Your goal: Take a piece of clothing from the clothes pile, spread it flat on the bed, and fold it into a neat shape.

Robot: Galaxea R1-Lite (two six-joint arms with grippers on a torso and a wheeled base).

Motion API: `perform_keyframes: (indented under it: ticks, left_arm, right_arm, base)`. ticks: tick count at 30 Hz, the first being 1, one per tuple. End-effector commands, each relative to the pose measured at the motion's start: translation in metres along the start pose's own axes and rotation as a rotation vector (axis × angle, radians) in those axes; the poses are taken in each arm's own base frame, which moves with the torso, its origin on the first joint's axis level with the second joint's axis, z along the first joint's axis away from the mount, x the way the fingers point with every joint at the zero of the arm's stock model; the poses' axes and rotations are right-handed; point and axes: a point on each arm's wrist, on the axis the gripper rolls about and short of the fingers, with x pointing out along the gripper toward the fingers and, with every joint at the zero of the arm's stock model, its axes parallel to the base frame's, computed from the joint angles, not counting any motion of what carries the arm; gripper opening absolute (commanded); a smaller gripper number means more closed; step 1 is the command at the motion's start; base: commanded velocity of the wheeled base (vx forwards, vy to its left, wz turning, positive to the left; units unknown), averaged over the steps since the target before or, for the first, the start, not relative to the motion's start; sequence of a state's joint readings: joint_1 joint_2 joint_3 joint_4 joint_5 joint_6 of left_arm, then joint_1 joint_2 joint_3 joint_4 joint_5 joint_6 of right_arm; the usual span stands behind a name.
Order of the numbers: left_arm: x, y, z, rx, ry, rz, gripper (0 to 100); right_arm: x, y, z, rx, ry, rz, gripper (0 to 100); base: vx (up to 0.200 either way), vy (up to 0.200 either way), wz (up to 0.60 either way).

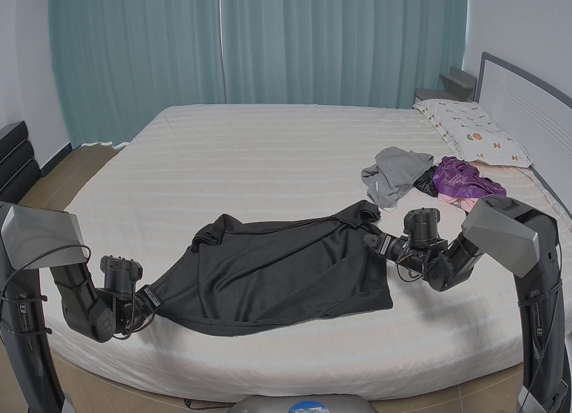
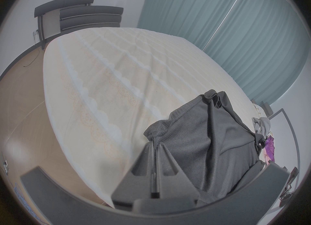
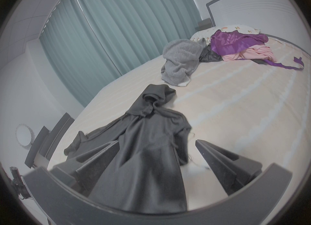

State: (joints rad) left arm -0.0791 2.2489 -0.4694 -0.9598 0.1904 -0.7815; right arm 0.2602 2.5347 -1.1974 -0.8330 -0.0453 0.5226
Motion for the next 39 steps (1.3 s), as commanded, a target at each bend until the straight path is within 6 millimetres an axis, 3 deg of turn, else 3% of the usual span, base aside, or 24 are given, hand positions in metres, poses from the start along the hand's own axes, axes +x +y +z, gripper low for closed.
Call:
perform_keyframes:
  ticks: [1,2,5,10,12,17,21,25,26,33,39]
  left_arm:
    - [-0.001,0.0,0.001,-0.001,-0.002,-0.003,0]
    - [-0.001,0.0,0.001,-0.001,-0.002,-0.003,0]
    - [-0.001,-0.001,0.0,-0.001,-0.001,-0.004,0]
    - [-0.001,0.0,0.001,-0.001,-0.002,-0.003,0]
    - [0.0,0.0,-0.001,0.0,0.003,0.0,0]
    - [0.0,0.0,-0.001,0.0,0.003,0.0,0]
    - [0.0,0.001,-0.001,0.001,0.006,0.001,0]
    - [0.0,0.001,-0.001,0.001,0.007,0.0,0]
    - [0.0,0.001,-0.001,0.001,0.007,0.0,0]
    - [-0.006,0.006,-0.006,0.067,0.026,0.015,0]
    - [-0.021,0.008,-0.006,0.122,0.023,0.017,0]
  right_arm:
    - [-0.056,0.005,0.011,0.001,0.061,0.046,100]
    - [-0.056,0.005,0.011,0.001,0.061,0.046,100]
    - [-0.081,-0.004,-0.011,-0.008,0.194,0.076,100]
    - [-0.091,-0.015,-0.035,-0.049,0.298,0.069,100]
    - [-0.088,-0.021,-0.05,-0.074,0.348,0.053,100]
    - [-0.073,-0.022,-0.062,-0.077,0.35,0.062,100]
    - [-0.056,-0.017,-0.065,-0.08,0.323,0.084,100]
    - [-0.052,-0.015,-0.064,-0.084,0.314,0.09,100]
    - [-0.053,-0.015,-0.063,-0.084,0.311,0.092,0]
    - [-0.075,-0.014,-0.046,-0.02,0.292,0.089,0]
    - [-0.113,-0.023,-0.029,0.036,0.292,0.102,0]
  base:
    - [0.0,0.0,0.0]
    - [0.0,0.0,0.0]
    - [0.0,0.0,0.0]
    - [0.0,0.0,0.0]
    - [0.0,0.0,0.0]
    - [0.0,0.0,0.0]
    - [0.0,0.0,0.0]
    - [0.0,0.0,0.0]
    - [0.0,0.0,0.0]
    - [0.0,0.0,0.0]
    - [0.0,0.0,0.0]
